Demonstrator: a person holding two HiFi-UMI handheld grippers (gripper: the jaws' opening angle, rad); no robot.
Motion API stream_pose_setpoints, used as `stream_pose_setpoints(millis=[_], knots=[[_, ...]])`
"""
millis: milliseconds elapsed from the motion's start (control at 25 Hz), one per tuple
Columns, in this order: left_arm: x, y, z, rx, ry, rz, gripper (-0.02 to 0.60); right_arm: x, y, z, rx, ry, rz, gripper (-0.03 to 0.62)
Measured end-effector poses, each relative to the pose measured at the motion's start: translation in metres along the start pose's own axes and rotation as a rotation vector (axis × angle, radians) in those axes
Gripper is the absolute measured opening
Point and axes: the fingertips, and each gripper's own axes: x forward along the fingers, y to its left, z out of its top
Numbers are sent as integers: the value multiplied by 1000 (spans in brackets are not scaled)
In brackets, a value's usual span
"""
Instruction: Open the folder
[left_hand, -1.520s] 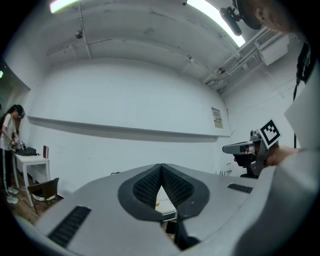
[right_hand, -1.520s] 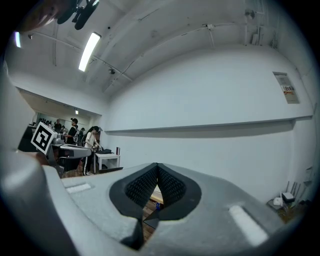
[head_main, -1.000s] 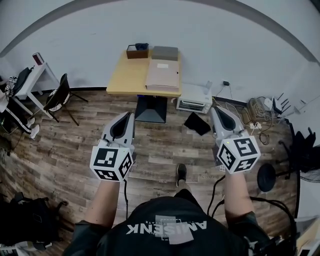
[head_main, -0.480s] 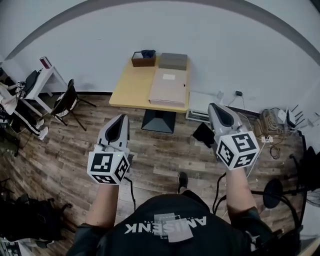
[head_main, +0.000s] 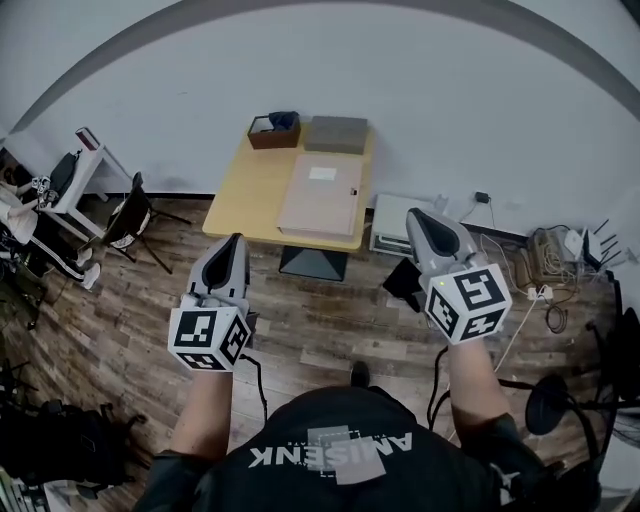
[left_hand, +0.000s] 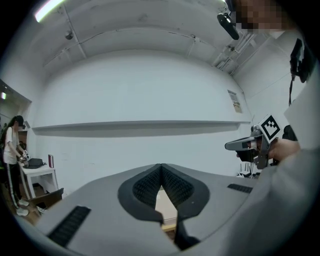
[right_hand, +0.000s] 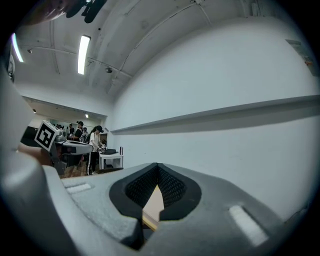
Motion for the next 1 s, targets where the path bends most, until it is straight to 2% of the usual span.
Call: stream_pose_setpoints(millis=[400, 520, 760, 880, 1000], knots=[[77, -27, -5, -50, 41, 6, 1, 29, -67, -10, 12, 4, 35, 5], [89, -26, -9, -34, 49, 1, 2, 38, -76, -13, 17, 2, 35, 5], [112, -11, -11, -41, 21, -19, 2, 56, -83, -18, 24, 14, 11, 5], [130, 5, -19, -48, 29, -30, 2, 74, -85, -15, 13, 15, -14, 5], [150, 24, -27, -21, 52, -43, 2, 95, -85, -12, 13, 15, -47, 5]])
